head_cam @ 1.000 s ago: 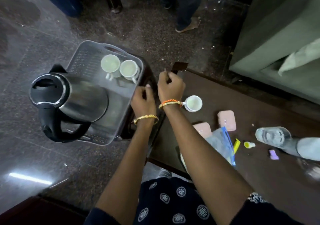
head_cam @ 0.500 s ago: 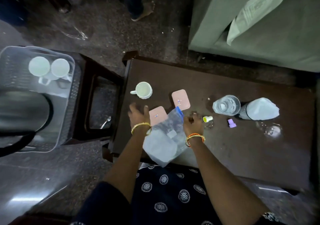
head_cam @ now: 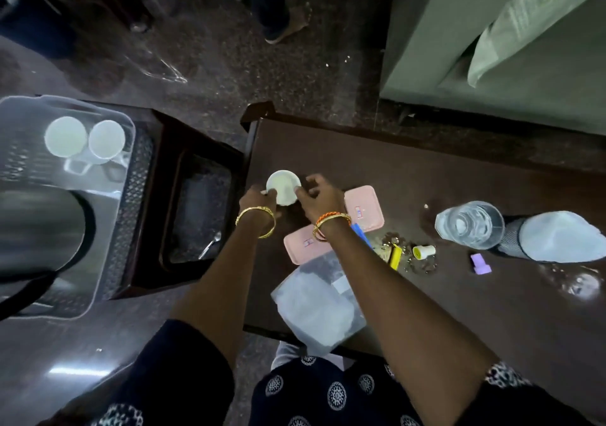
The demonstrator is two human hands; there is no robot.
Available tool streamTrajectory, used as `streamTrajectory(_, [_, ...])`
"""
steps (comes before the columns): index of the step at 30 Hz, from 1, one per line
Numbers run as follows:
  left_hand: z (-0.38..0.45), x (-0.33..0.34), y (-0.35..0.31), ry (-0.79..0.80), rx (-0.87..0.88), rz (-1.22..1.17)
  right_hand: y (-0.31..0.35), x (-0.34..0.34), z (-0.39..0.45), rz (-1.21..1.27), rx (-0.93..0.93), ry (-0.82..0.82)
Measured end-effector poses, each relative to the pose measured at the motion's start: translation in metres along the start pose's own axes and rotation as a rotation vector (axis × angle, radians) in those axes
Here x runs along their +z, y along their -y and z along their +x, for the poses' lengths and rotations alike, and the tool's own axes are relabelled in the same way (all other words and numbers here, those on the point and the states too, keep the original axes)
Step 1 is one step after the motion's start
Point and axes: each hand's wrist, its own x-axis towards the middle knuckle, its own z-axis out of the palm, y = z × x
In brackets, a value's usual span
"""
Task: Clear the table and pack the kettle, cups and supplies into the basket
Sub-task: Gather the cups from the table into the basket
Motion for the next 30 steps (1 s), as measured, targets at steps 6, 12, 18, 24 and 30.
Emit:
streamTrajectory(6, [-0.034,-0.035,0.004,0.051,0.064,-0.085,0.031,0.007,-0.015,-0.155,-0.109,-0.065])
streamTrajectory(12, [-0.07,-0.139,0.0,0.027,0.234,-0.434,0.134,0.038,-0.047,-0.136,-0.294,-0.16])
streamTrajectory(18, [-0.043,-0.254,-0.005,-0.276,0.264,-0.922,0.266,0.126,-0.042,-0.137,-0.601,-0.009])
streamTrajectory(24, [0.033,-0.308,0.001,-0.659,0.018,-0.977,0.326,0.238,-0.002,-0.305,-0.689,0.113])
streamTrajectory(30, [0.072,-0.321,0.0,-0.755,-0.141,-0.82,0.339,0.303,0.022,-0.416,-0.661,0.099])
